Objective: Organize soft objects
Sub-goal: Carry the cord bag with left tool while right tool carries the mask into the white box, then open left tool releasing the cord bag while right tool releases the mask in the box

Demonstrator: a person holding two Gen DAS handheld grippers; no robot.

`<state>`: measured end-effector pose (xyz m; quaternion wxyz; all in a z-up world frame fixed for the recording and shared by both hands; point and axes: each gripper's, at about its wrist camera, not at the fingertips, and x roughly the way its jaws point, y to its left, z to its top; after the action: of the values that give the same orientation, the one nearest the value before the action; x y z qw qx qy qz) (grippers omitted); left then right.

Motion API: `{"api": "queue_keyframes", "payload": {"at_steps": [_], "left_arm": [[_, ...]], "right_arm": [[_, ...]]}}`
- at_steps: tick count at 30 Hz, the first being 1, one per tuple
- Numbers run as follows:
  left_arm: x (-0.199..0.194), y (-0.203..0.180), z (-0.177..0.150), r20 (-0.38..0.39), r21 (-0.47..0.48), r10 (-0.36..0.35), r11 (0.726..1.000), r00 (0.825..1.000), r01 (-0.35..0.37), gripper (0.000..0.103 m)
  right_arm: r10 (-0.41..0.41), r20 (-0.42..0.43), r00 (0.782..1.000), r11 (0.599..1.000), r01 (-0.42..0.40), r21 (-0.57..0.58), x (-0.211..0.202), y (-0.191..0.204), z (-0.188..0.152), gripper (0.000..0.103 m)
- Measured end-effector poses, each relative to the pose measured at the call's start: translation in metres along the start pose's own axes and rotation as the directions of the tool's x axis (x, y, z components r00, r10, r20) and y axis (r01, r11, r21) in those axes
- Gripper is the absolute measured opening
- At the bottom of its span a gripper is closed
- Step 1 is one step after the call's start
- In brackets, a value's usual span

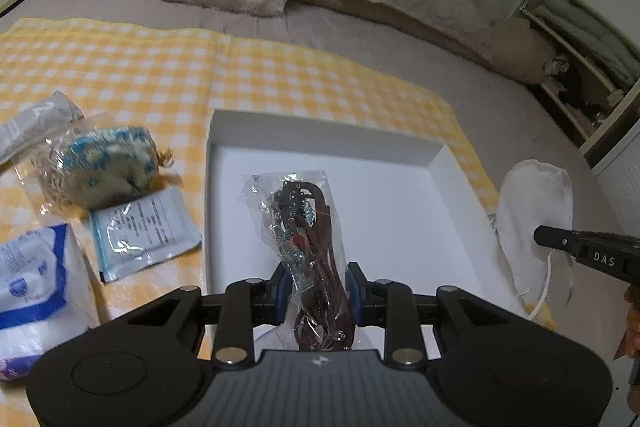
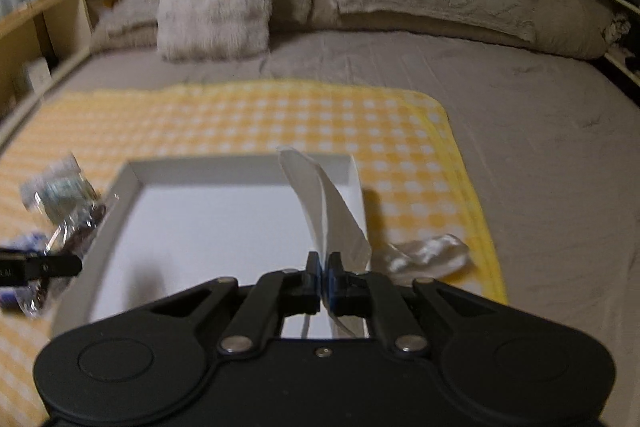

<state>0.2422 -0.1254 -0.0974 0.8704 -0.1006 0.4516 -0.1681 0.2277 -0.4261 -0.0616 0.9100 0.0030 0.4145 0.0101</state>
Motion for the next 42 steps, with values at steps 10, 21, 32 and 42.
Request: {"api": "queue_keyframes", "payload": {"at_steps": [10, 21, 32, 42], "left_arm": [[0.032, 0.01, -0.009, -0.049, 0.035, 0.119, 0.992, 0.992, -0.118, 0.03], [0.042, 0.014, -0.012, -0.1, 0.072, 0.132, 0.99, 0.986, -0.125, 0.045], [0.025, 0.011, -0.01, -0.065, 0.088, 0.095, 0.992, 0.993, -0.089, 0.072], [-0.004, 0.002, -0.01, -0.004, 0.131, 0.075, 0.989, 0.997, -0.074, 0.091]], "right_arm": [[-0.054, -0.156, 0.986, 0.974, 0.017, -0.226, 0.04, 0.036, -0.015, 0.004], [0.036, -0.277, 0.96, 0.971, -0.099, -0.216, 0.064, 0.051, -0.021, 0.05], [0.081, -0.252, 0.964, 0.985, -0.116, -0.128, 0.047, 0.038, -0.018, 0.08], [0.116, -0.176, 0.977, 0.993, -0.117, 0.004, 0.025, 0.017, -0.017, 0.088]]}}
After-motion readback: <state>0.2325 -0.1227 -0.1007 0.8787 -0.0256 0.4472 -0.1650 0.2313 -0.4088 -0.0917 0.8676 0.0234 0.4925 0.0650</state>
